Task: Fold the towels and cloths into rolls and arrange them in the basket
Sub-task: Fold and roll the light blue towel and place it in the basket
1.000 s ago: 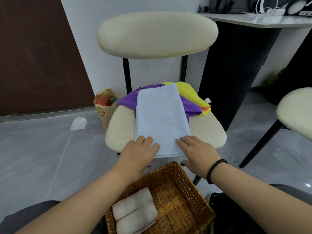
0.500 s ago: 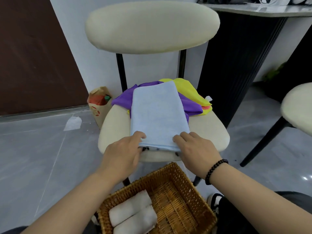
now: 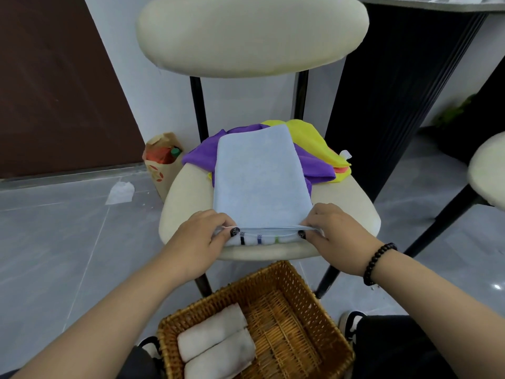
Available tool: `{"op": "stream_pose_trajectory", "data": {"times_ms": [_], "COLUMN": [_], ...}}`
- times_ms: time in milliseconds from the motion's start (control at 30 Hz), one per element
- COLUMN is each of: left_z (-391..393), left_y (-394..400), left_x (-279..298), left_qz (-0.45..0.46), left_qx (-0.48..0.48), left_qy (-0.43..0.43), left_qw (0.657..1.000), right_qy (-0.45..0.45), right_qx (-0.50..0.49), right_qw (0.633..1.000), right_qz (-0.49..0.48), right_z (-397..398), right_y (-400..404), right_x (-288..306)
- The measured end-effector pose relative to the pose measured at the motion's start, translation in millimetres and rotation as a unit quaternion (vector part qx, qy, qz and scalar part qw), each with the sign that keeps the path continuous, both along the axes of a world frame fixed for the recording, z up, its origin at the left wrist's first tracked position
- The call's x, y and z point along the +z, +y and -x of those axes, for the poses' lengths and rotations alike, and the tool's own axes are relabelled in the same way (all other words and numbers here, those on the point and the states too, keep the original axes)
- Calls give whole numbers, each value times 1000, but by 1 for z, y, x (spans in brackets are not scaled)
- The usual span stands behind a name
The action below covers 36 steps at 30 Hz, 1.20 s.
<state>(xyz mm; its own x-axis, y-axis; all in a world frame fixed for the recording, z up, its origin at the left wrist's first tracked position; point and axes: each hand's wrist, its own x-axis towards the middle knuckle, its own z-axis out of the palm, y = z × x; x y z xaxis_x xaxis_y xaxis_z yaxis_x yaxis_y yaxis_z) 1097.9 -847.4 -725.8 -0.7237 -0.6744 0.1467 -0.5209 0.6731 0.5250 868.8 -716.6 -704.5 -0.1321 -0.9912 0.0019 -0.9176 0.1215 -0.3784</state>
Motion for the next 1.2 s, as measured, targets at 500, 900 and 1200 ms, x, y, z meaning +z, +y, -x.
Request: {"op": "stream_pose_trajectory", "data": {"times_ms": [500, 900, 1200], "left_z": [11, -3, -4], "left_y": [3, 17, 16], "left_x": [-6, -21, -19], "left_qz": [279, 303, 310], "left_qx": [-65, -69, -68], "left_qy": [9, -44, 13], "left_qw": [958, 949, 948], "right_qy": [135, 200, 112], "right_qx": [5, 29, 26], "right_qw": [976, 976, 988], "right_qz": [170, 75, 104], "right_z": [-10, -11, -7], "right_y": [-8, 6, 10], "right_x": [-14, -17, -15]}}
